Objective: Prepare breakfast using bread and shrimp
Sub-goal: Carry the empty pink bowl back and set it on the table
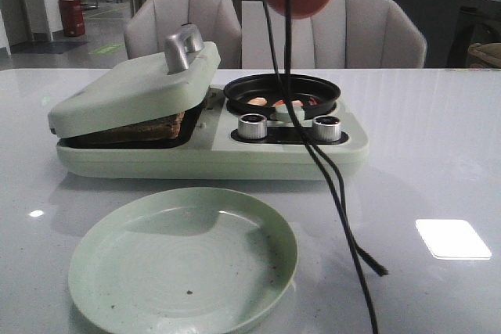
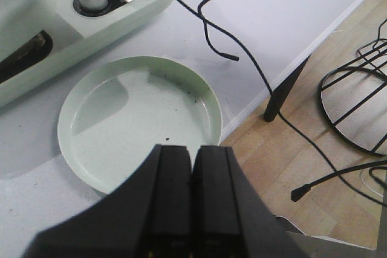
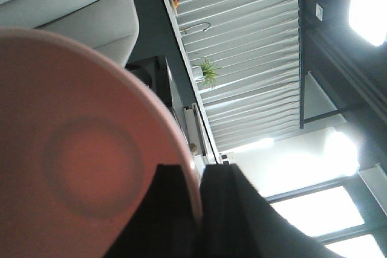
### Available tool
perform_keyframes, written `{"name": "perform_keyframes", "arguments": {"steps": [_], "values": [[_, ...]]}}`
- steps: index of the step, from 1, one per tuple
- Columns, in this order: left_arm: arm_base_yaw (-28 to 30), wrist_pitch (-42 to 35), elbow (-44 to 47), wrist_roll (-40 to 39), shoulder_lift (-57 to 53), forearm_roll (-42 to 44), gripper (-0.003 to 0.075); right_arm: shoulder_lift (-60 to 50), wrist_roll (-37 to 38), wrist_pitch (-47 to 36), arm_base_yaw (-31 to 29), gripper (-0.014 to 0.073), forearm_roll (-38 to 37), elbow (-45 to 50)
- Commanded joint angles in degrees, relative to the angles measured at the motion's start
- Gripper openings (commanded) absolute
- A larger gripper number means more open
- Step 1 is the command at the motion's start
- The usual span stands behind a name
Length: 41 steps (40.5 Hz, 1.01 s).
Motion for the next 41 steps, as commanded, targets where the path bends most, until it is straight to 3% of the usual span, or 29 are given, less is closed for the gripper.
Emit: {"name": "perform_keyframes", "arguments": {"steps": [1, 8, 16, 19, 28, 41], "values": [[0.06, -2.95, -1.75, -0.58, -0.19, -1.70, 0.0101, -3.70, 1.33, 2.61, -0.25, 0.0020, -5.04, -2.03], [0.06, -1.92, -1.75, -0.58, -0.19, -1.70, 0.0101, -7.36, 5.63, 7.59, -0.31, 0.0019, 2.04, -2.03], [0.06, -1.92, -1.75, -0.58, -0.19, -1.70, 0.0101, -16.08, 5.57, 7.65, -4.04, 0.0019, 27.31, 0.41], [0.06, -1.92, -1.75, -0.58, -0.19, -1.70, 0.0101, -20.01, 5.51, 5.70, -6.86, 0.0019, 35.32, 4.91], [0.06, -1.92, -1.75, -0.58, -0.19, -1.70, 0.0101, -34.19, 4.26, -4.26, -16.21, 0.0019, 50.27, 26.05], [0.06, -1.92, -1.75, -0.58, -0.19, -1.70, 0.0101, -44.90, -8.25, -20.95, -36.07, 0.0019, 79.27, 47.45]]}}
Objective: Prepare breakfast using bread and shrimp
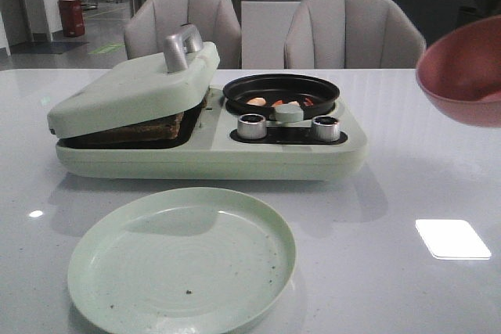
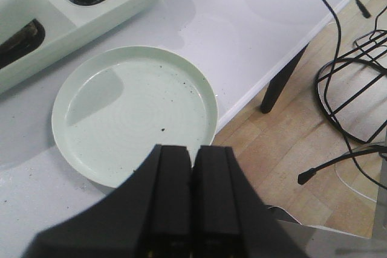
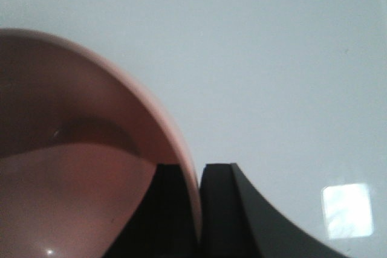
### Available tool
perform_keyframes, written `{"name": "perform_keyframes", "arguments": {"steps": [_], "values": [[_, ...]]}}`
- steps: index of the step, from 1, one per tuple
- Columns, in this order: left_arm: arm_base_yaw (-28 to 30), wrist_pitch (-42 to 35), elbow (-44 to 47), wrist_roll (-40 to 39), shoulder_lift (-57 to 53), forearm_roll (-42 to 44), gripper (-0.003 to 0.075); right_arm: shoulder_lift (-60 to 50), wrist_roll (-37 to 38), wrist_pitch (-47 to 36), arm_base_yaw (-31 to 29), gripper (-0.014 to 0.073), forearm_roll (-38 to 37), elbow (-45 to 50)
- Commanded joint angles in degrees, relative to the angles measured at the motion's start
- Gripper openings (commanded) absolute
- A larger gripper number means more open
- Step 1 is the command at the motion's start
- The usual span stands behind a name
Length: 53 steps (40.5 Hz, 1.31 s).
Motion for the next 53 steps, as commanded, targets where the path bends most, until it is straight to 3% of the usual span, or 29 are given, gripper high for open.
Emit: {"name": "perform_keyframes", "arguments": {"steps": [1, 8, 22, 25, 31, 34, 44, 53], "values": [[0.06, -3.44, -1.75, -0.58, -0.19, -1.60, 0.0101, -2.98, -4.58, -7.46, -5.50, 0.0019, 7.45, 3.00], [0.06, -3.44, -1.75, -0.58, -0.19, -1.60, 0.0101, -1.11, -7.63, -13.81, -10.74, 0.0019, 16.57, 8.08], [0.06, -3.44, -1.75, -0.58, -0.19, -1.60, 0.0101, 5.62, -7.63, -16.93, -10.95, 0.0036, 17.57, 9.62], [0.06, -3.44, -1.75, -0.58, -0.19, -1.60, 0.0101, 6.24, -7.63, -16.98, -10.95, 0.0112, 17.57, 9.62], [0.06, -3.44, -1.75, -0.58, -0.19, -1.74, 0.0101, 6.24, -7.63, -16.72, -10.95, 0.0375, 17.57, 9.62], [0.06, -3.44, -1.75, -0.58, -0.19, -1.85, 0.0101, 6.24, -7.63, -16.50, -10.95, 0.0427, 17.51, 9.62], [0.06, -3.44, -1.75, -0.58, -0.19, -1.85, 0.0101, -0.45, -7.69, -16.01, -9.00, 0.0424, 14.64, 9.62], [0.06, -3.44, -1.75, -0.58, -0.19, -1.85, 0.0101, -10.70, -10.34, -11.53, -0.13, 0.0416, 10.92, 10.49]]}}
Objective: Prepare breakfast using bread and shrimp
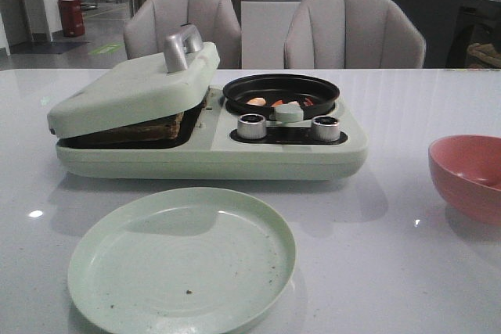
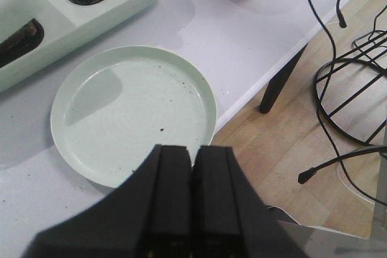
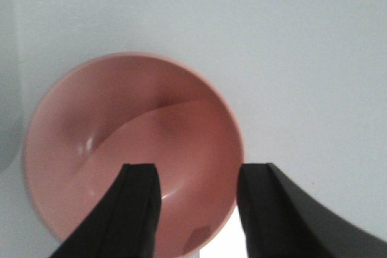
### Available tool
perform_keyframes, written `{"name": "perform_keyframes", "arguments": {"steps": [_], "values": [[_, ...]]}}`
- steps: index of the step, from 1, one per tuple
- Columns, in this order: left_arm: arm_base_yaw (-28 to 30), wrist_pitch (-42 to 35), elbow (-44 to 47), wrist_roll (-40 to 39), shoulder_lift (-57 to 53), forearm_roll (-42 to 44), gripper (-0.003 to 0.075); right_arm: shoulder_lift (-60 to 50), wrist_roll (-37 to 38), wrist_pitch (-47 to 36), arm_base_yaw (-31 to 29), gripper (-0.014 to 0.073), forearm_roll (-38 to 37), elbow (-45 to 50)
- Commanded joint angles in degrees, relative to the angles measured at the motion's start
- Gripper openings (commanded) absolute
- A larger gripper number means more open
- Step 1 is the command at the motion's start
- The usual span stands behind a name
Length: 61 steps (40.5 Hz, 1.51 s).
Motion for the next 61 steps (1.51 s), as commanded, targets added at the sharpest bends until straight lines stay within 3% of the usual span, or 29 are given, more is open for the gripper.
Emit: {"name": "perform_keyframes", "arguments": {"steps": [1, 11, 37, 41, 50, 61], "values": [[0.06, -3.53, -1.75, -0.58, -0.19, -1.68, 0.0101, -6.69, -1.93, 0.14, 4.50, 0.0415, -2.16, 0.00], [0.06, -3.53, -1.75, -0.58, -0.19, -1.68, 0.0101, -20.64, -2.24, 0.65, 13.17, 0.0415, 0.21, 7.95], [0.06, -3.53, -1.75, -0.58, -0.19, -1.68, 0.0101, -57.05, -3.09, 17.78, 13.59, 0.0413, 3.89, 21.28], [0.06, -3.53, -1.75, -0.58, -0.19, -1.68, 0.0101, -59.30, -4.50, 19.80, 13.59, 0.0339, 3.89, 21.47], [0.06, -3.53, -1.75, -0.58, -0.19, -1.68, 0.0101, -60.38, -4.72, 20.35, 13.59, 0.0008, 3.89, 21.47], [0.06, -3.73, -1.75, -0.58, -0.19, -1.68, 0.0101, -60.38, -4.72, 20.30, 13.59, 0.0009, 3.84, 21.47]]}}
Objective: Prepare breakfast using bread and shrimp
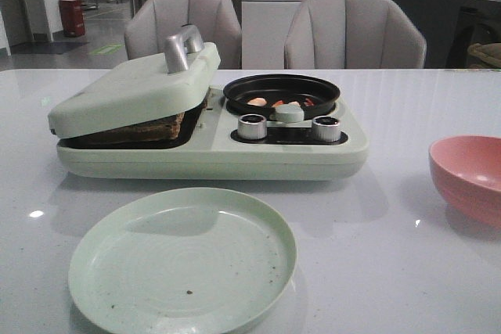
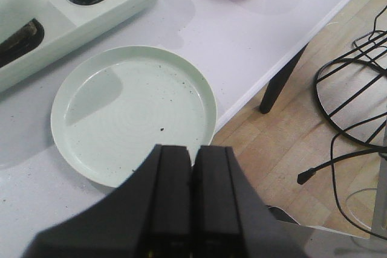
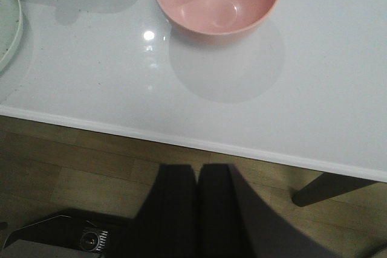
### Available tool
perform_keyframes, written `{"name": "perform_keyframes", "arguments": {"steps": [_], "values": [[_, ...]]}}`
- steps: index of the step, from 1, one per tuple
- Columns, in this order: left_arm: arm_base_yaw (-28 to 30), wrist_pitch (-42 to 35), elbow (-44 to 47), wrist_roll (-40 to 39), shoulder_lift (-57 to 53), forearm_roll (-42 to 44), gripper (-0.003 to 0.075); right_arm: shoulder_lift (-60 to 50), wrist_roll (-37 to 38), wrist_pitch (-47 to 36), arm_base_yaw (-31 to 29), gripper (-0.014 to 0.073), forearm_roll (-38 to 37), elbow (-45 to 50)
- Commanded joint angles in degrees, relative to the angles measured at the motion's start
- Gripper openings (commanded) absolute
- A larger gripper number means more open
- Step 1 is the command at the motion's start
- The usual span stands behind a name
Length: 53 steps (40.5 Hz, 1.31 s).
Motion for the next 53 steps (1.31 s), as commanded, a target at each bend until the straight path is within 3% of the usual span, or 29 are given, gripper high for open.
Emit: {"name": "perform_keyframes", "arguments": {"steps": [1, 17, 22, 33, 43, 46, 51, 53], "values": [[0.06, -3.73, -1.75, -0.58, -0.19, -1.59, 0.0101, 0.47, -0.40, -3.07, 0.09, 0.0009, -0.52, -1.32], [0.06, -3.92, -1.75, -0.58, -0.31, -1.29, 0.0102, 0.47, -0.40, -3.07, 0.09, 0.0009, -0.52, -1.32], [0.97, -8.31, -1.17, -0.58, -4.37, 9.04, 0.0101, 0.47, -0.40, -3.07, 0.09, 0.0009, -0.52, -1.32], [14.49, -26.17, 11.39, -0.58, -22.67, 12.31, 0.0102, 0.47, -0.40, -3.07, 0.09, 0.0009, -0.52, -1.32], [25.03, -29.11, 22.39, -0.93, -36.90, 11.23, 0.0102, 0.47, -0.40, -3.07, 0.09, 0.0009, -0.52, -1.32], [26.72, -29.85, 25.04, -6.45, -38.16, 14.33, 0.0102, 0.47, -0.40, -3.07, 0.09, 0.0009, -0.52, -1.32], [29.70, -29.96, 28.94, -24.37, -38.97, 26.26, 0.0102, 0.47, -0.40, -3.07, 0.09, 0.0009, -0.52, -1.32], [30.87, -30.81, 30.16, -26.06, -38.98, 26.99, 0.0102, 0.47, -0.40, -3.07, 0.09, 0.0009, -0.52, -1.32]]}}
